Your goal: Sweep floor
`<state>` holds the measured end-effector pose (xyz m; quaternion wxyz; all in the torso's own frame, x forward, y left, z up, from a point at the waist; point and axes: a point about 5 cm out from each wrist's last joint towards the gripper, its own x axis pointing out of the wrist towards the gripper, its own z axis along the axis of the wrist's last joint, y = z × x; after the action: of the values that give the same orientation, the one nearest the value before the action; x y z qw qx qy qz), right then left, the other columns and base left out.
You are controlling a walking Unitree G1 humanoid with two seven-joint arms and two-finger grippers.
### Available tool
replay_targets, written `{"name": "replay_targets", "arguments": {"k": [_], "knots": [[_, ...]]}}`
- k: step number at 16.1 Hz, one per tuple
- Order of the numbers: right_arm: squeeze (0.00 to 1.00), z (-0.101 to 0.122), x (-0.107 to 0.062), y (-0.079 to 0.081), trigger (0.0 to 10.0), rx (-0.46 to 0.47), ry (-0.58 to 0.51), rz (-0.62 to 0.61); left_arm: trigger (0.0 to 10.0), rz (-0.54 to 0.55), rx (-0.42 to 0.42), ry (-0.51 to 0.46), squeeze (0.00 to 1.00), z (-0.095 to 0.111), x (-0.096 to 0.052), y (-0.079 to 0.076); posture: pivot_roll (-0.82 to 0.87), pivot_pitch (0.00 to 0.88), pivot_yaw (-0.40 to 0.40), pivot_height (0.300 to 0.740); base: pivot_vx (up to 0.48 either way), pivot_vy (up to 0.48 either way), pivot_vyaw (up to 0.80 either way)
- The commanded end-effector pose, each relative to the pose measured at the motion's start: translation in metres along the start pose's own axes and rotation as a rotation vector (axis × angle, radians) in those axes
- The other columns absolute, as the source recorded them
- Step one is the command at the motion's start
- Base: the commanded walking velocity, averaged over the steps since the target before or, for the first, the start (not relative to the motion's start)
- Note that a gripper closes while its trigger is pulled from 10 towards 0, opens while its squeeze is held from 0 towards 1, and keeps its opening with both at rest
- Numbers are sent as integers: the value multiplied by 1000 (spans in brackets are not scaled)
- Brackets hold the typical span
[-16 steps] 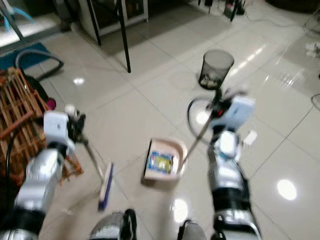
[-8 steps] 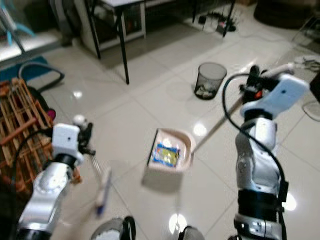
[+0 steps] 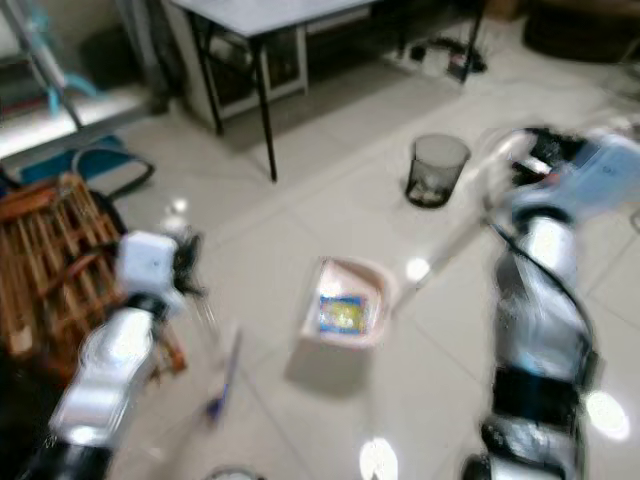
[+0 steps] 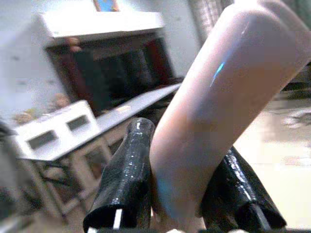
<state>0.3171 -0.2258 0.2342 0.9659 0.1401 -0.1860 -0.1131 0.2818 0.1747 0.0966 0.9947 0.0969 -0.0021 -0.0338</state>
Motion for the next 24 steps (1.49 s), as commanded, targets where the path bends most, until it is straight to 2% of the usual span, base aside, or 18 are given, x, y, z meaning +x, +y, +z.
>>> {"name": "replay_targets", "arguments": {"k": [1, 8, 14, 18, 24], "knots": [[0, 15, 0, -14, 10000, 16, -60, -49, 10000, -11, 0, -42, 0, 10, 4, -6, -11, 0, 63, 740, 307, 0, 0], [0, 19, 11, -10, 10000, 63, -64, -57, 10000, 17, 12, -39, 0, 11, 7, 1, 16, 0, 44, 740, 310, 0, 0], [0, 29, 16, -20, 10000, 107, -107, -104, 10000, 19, 4, -43, 0, 12, 11, 0, 15, 0, 47, 740, 310, 0, 0], [0, 27, 14, -21, 10000, 100, -105, -97, 10000, 12, -5, -45, 0, 13, 12, -4, 22, 0, 32, 740, 309, 0, -350], [0, 24, 15, -19, 10000, 85, -91, -79, 10000, 25, -10, -45, 0, 13, 13, -2, 19, 0, 26, 740, 324, 0, -326]]}}
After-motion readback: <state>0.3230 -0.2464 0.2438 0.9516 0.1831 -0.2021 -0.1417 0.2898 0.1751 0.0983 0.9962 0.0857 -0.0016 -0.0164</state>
